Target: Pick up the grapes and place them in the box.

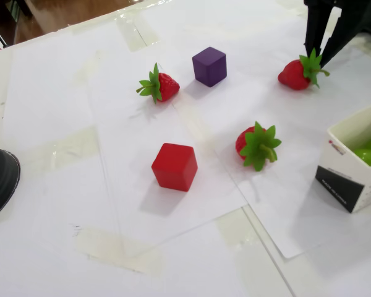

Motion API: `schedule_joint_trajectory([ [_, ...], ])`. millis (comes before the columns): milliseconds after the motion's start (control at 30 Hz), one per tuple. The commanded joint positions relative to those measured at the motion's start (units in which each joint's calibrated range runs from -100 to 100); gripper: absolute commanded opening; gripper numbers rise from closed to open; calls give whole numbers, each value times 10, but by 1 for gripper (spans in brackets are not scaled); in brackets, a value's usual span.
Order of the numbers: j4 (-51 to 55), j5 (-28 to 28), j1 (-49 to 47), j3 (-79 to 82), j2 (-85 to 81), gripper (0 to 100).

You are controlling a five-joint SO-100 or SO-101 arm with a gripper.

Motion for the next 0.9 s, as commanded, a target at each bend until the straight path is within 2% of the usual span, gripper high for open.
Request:
schedule_joint_trajectory([
  [0, -16, 3, -5, 2, -1, 0],
  [333, -7, 5, -3, 2, -1, 0],
  [600, -5, -27, -14, 2, -1, 0],
  [867, -28, -28, -17, 2, -1, 0],
])
